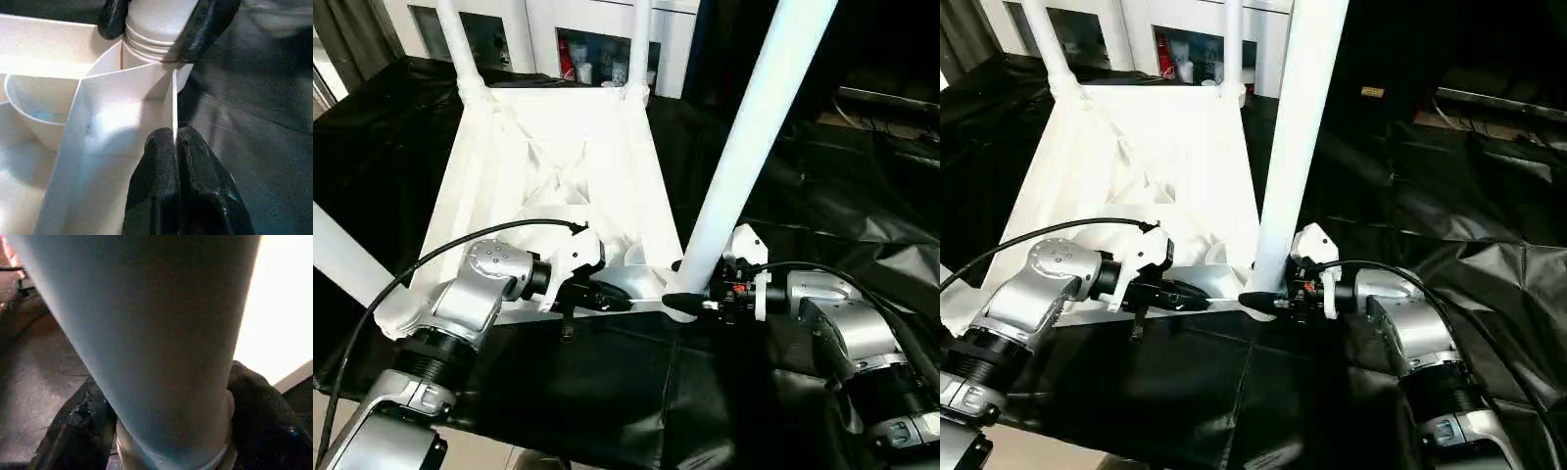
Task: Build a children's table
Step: Rotate leg to tighten
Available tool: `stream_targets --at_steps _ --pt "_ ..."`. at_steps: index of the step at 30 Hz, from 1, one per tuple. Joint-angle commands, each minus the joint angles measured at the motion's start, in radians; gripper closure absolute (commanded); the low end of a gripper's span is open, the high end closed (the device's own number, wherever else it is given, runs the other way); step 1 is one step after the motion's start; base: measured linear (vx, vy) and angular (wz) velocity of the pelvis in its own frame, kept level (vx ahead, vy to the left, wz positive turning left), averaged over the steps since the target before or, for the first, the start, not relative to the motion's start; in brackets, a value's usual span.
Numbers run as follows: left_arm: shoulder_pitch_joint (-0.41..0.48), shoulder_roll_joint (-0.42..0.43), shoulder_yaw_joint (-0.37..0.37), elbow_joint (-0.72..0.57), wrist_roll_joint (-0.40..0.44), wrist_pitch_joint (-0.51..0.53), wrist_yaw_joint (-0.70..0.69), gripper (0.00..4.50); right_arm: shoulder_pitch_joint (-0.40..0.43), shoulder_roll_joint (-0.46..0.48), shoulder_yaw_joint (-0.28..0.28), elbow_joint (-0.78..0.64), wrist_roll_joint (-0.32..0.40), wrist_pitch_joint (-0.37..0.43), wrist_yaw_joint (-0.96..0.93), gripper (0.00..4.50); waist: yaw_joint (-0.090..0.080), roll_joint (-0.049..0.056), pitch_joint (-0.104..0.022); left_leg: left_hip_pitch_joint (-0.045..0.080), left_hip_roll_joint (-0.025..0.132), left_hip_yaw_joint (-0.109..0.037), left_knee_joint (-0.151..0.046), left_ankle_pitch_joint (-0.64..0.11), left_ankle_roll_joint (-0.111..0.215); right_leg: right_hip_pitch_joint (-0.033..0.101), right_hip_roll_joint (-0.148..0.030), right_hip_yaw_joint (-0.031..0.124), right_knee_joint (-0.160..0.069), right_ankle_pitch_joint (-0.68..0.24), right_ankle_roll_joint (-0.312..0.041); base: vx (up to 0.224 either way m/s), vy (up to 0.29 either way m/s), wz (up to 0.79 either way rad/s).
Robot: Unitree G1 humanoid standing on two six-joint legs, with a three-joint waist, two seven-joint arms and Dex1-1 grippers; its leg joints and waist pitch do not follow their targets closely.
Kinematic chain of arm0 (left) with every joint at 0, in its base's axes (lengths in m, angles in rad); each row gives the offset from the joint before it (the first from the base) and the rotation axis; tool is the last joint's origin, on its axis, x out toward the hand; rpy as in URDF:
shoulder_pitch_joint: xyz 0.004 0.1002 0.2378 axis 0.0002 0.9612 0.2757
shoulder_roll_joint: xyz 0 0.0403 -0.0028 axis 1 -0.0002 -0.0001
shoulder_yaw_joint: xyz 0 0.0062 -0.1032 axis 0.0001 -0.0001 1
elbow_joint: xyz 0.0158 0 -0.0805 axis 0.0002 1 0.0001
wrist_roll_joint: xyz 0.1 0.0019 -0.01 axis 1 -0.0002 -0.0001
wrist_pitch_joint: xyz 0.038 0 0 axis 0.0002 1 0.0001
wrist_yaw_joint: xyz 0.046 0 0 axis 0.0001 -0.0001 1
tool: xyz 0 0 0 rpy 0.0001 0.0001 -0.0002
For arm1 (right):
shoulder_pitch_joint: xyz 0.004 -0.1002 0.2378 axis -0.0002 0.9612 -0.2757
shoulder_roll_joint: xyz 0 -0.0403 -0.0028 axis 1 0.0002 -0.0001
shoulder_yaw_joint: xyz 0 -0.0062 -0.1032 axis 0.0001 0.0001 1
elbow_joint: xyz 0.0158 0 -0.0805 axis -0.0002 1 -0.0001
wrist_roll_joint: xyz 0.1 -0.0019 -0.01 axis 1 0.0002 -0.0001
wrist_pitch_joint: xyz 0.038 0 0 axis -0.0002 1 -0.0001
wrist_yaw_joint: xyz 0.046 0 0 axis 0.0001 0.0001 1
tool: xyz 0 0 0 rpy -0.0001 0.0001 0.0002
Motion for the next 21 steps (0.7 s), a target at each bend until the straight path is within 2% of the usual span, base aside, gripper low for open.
stream_targets --at_steps 1,4,5,7,8,9,10,11,13,14,16,18,20,21 --pt "-0.016 -0.051 0.01 0.038 0.008 -0.012 0.11 4.5 0.0 0.044 -0.003 0.034 -0.029 -0.002 -0.112 1.79 -0.004 -0.01 -0.06 0.01 0.024 -0.007 -0.058 -0.175 0.07 0.05 -0.057 0.047 -0.069 -0.252 -0.222 0.0 0.0 0.0" --pt "-0.033 -0.097 0.012 0.068 0.036 -0.009 0.204 4.5 -0.005 0.098 -0.025 0.096 -0.073 -0.01 -0.273 1.8 -0.009 -0.013 -0.058 0.009 0.023 -0.012 -0.062 -0.204 0.039 0.053 -0.061 0.046 -0.078 -0.35 -0.187 0.0 0.0 0.0" --pt "-0.041 -0.123 0.012 0.077 0.046 -0.001 0.248 4.5 -0.003 0.129 -0.038 0.106 -0.079 0.002 -0.342 1.8 -0.014 -0.011 -0.05 0.013 0.02 -0.013 -0.065 -0.253 0.027 0.046 -0.061 0.045 -0.092 -0.456 -0.152 0.0 0.0 0.0" --pt "-0.049 -0.15 0.009 0.086 0.057 0.009 0.29 4.5 0.0 0.163 -0.051 0.111 -0.082 0.017 -0.41 1.8 -0.016 -0.013 -0.05 0.017 0.019 -0.016 -0.066 -0.264 0.022 0.043 -0.062 0.046 -0.097 -0.489 -0.133 0.0 0.0 0.0" --pt "-0.057 -0.178 0.007 0.095 0.067 0.017 0.334 4.5 0.001 0.193 -0.062 0.115 -0.088 0.028 -0.473 1.8 -0.019 -0.012 -0.049 0.014 0.019 -0.017 -0.068 -0.264 0.022 0.044 -0.061 0.045 -0.098 -0.501 -0.123 0.0 0.0 0.0" --pt "-0.071 -0.249 0.003 0.11 0.08 0.043 0.423 4.5 0.0 0.262 -0.08 0.129 -0.11 0.043 -0.616 1.8 -0.021 -0.005 -0.046 0.017 0.02 -0.018 -0.07 -0.274 0.014 0.038 -0.06 0.045 -0.102 -0.518 -0.115 0.0 0.0 0.0" --pt "-0.071 -0.249 0.003 0.11 0.08 0.043 0.423 4.5 0.0 0.262 -0.08 0.129 -0.11 0.043 -0.616 1.8 -0.021 -0.005 -0.046 0.017 0.02 -0.018 -0.07 -0.274 0.014 0.038 -0.06 0.045 -0.102 -0.518 -0.115 0.0 0.0 0.0" --pt "-0.076 -0.278 0.001 0.118 0.083 0.05 0.458 4.5 -0.002 0.291 -0.086 0.139 -0.121 0.045 -0.674 1.8 -0.025 -0.01 -0.047 0.018 0.016 -0.019 -0.07 -0.289 0.01 0.039 -0.06 0.042 -0.106 -0.548 -0.104 0.0 0.0 0.0" --pt "-0.079 -0.344 -0.018 0.124 0.089 0.067 0.503 4.5 -0.003 0.354 -0.074 0.145 -0.143 0.045 -0.753 1.8 -0.027 -0.01 -0.046 0.021 0.015 -0.02 -0.071 -0.303 0.012 0.033 -0.059 0.042 -0.113 -0.576 -0.086 0.0 0.0 0.0" --pt "-0.078 -0.354 -0.022 0.123 0.09 0.069 0.505 4.5 -0.002 0.364 -0.069 0.142 -0.142 0.045 -0.758 1.8 -0.027 -0.01 -0.047 0.022 0.015 -0.02 -0.071 -0.305 0.014 0.033 -0.059 0.042 -0.114 -0.575 -0.083 0.0 0.0 0.0" --pt "-0.074 -0.365 -0.03 0.114 0.088 0.069 0.495 4.5 0.002 0.374 -0.055 0.13 -0.145 0.035 -0.751 1.24 -0.026 -0.007 -0.048 0.019 0.015 -0.02 -0.075 -0.3 0.03 0.037 -0.058 0.042 -0.113 -0.536 -0.081 0.0 0.0 0.0" --pt "-0.07 -0.356 -0.032 0.105 0.09 0.069 0.479 4.5 0.004 0.365 -0.052 0.121 -0.142 0.029 -0.735 1.07 -0.025 -0.004 -0.05 0.015 0.017 -0.019 -0.078 -0.275 0.039 0.041 -0.056 0.044 -0.108 -0.467 -0.099 0.0 0.0 0.0" --pt "-0.064 -0.33 -0.02 0.103 0.095 0.067 0.462 4.5 -0.001 0.337 -0.052 0.113 -0.141 0.016 -0.698 1.0 -0.026 -0.003 -0.051 0.015 0.018 -0.019 -0.079 -0.277 0.041 0.042 -0.057 0.044 -0.105 -0.448 -0.109 0.0 0.0 0.0" --pt "-0.063 -0.324 -0.017 0.103 0.096 0.067 0.459 4.5 -0.002 0.331 -0.051 0.112 -0.142 0.012 -0.69 0.74 -0.027 -0.003 -0.052 0.014 0.018 -0.018 -0.078 -0.274 0.043 0.044 -0.056 0.045 -0.103 -0.426 -0.118 0.0 0.0 0.0"
